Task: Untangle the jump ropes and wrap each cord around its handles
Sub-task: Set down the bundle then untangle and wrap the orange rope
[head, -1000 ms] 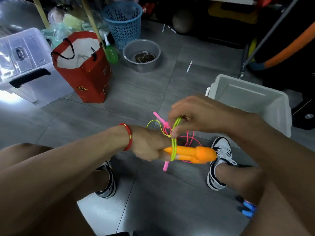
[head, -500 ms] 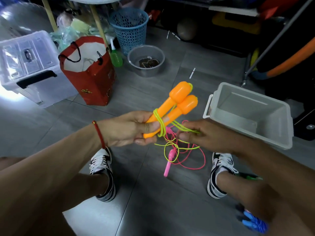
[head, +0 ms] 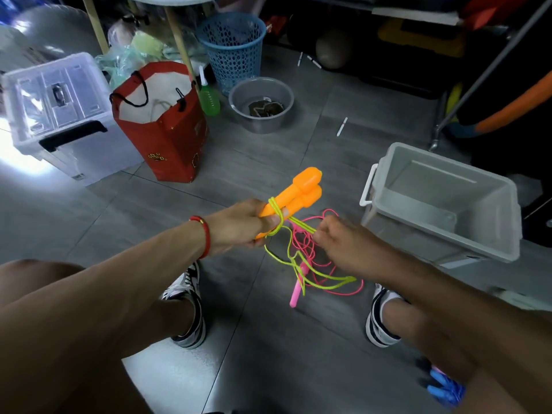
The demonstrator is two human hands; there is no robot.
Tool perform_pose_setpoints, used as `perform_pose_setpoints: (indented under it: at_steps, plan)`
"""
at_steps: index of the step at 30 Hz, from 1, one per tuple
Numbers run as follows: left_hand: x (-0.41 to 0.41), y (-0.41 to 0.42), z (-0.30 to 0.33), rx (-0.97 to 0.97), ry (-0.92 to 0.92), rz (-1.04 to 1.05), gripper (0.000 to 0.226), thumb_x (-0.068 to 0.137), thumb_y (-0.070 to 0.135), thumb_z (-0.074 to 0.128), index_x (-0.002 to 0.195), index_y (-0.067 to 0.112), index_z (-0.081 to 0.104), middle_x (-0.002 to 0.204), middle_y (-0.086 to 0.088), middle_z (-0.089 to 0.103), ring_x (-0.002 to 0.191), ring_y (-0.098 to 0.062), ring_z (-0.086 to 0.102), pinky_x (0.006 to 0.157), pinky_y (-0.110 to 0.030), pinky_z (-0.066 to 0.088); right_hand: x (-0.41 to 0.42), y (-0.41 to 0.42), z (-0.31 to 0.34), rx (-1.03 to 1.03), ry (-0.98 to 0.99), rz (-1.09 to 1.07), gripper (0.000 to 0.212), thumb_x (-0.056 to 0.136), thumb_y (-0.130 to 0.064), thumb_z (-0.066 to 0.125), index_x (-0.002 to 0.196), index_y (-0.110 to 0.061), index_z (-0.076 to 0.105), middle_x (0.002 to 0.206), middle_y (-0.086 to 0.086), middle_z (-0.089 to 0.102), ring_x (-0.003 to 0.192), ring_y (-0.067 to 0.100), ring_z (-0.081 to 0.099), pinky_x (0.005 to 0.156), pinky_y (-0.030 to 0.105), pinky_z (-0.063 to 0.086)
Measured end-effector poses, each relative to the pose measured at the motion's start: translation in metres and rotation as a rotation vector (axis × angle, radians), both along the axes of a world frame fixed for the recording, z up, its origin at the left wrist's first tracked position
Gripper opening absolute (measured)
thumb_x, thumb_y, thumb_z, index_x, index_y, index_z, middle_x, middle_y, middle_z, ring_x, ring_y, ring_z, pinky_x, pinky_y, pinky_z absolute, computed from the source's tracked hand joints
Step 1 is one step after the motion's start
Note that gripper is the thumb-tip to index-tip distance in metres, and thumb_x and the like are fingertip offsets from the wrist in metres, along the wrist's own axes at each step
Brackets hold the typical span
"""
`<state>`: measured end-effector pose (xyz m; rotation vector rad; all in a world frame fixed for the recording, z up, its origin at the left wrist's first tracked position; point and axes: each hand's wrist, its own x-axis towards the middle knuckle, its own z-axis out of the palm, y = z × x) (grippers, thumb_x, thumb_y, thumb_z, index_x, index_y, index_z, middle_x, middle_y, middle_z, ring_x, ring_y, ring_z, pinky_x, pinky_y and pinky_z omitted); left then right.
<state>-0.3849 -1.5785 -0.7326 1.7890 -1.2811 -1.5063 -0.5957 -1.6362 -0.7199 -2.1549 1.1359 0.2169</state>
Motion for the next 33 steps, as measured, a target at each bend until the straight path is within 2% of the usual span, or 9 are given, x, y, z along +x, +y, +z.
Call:
perform_pose_setpoints:
  at_steps: [5,8,14,18,21,22,24,29,33]
  plan:
    - [0.0,-0.002,-0.002,0.033,-0.2,-0.041,0.025,0.094,0.039,0.053,0.082,0.017,0.051,0.071,-0.004,0.047,0.065,-0.02,0.046,0.067,-0.037,0.043,0.003,0.014,0.016,-0.238,0.058,0.299,0.023,0.106,-0.017,0.036,0.098,-0.008,0.057,0.082,-0.001,0.049,0.078,0.021,0.045,0.064,0.032,0.022]
    - [-0.012,-0.003,-0.002,0.074,-0.335,-0.173,0.021,0.1,0.028,0.051,0.085,0.014,0.052,0.069,-0.004,0.051,0.068,-0.023,0.051,0.067,-0.034,0.042,0.004,0.013,0.027,-0.215,-0.032,0.343,0.028,0.104,-0.017,0.038,0.091,-0.009,0.062,0.083,0.002,0.062,0.076,0.02,0.051,0.068,0.031,0.031]
    - [-0.042,-0.006,0.005,0.157,-0.639,-0.534,0.031,0.105,0.031,0.04,0.113,0.007,0.056,0.121,-0.016,0.062,0.106,-0.031,0.058,0.077,-0.026,0.038,0.003,0.005,0.046,-0.392,-0.046,0.387,0.045,0.101,-0.051,0.04,0.079,-0.017,0.06,0.072,0.003,0.062,0.072,0.024,0.054,0.068,0.041,0.047]
    - [-0.033,0.012,0.022,0.298,-0.841,-0.472,0.034,0.104,0.01,0.041,0.07,0.011,0.042,0.077,-0.002,0.047,0.085,-0.017,0.047,0.06,-0.02,0.04,0.007,-0.005,0.054,-0.428,-0.061,0.358,0.047,0.096,-0.059,0.048,0.079,-0.02,0.068,0.059,0.003,0.052,0.062,0.017,0.04,0.06,0.035,0.035]
    - [-0.002,0.021,-0.019,0.318,-0.806,-0.747,0.027,0.105,0.002,0.036,0.107,0.01,0.062,0.109,-0.009,0.061,0.111,-0.016,0.058,0.09,-0.035,0.043,0.003,-0.02,0.048,-0.328,-0.118,0.267,0.046,0.089,-0.064,0.057,0.065,-0.025,0.064,0.053,-0.002,0.057,0.056,0.01,0.051,0.059,0.033,0.04]
    - [-0.003,0.018,-0.031,0.279,-0.731,-0.804,0.03,0.103,0.001,0.041,0.105,0.02,0.064,0.103,-0.009,0.061,0.1,-0.009,0.062,0.083,-0.044,0.046,0.002,-0.025,0.045,-0.294,-0.129,0.235,0.046,0.087,-0.064,0.059,0.061,-0.027,0.061,0.052,-0.004,0.058,0.055,0.008,0.053,0.058,0.032,0.04]
    - [-0.013,0.015,-0.034,0.0,-0.703,-0.789,0.026,0.096,0.01,0.055,0.082,0.031,0.052,0.082,0.003,0.044,0.067,-0.006,0.046,0.063,-0.035,0.036,0.0,-0.033,0.04,-0.24,-0.135,0.197,0.045,0.084,-0.065,0.063,0.057,-0.029,0.059,0.049,-0.006,0.055,0.052,0.008,0.051,0.054,0.029,0.036]
    - [-0.045,0.025,0.031,-0.394,-0.62,-0.841,0.011,0.101,0.024,0.054,0.099,0.018,0.046,0.095,0.008,0.036,0.079,-0.007,0.034,0.069,-0.017,0.024,-0.006,-0.045,0.036,-0.106,-0.156,0.229,0.043,0.075,-0.066,0.071,0.065,-0.024,0.071,0.055,0.001,0.058,0.053,0.014,0.048,0.055,0.031,0.04]
    - [-0.038,0.029,0.029,-0.481,-0.633,-0.88,0.014,0.101,0.022,0.055,0.113,0.016,0.051,0.099,0.013,0.025,0.079,-0.008,0.035,0.071,-0.016,0.022,-0.009,-0.047,0.046,0.019,-0.212,0.289,0.041,0.07,-0.064,0.075,0.067,-0.024,0.068,0.051,-0.002,0.039,0.051,0.009,0.033,0.05,0.024,0.026]
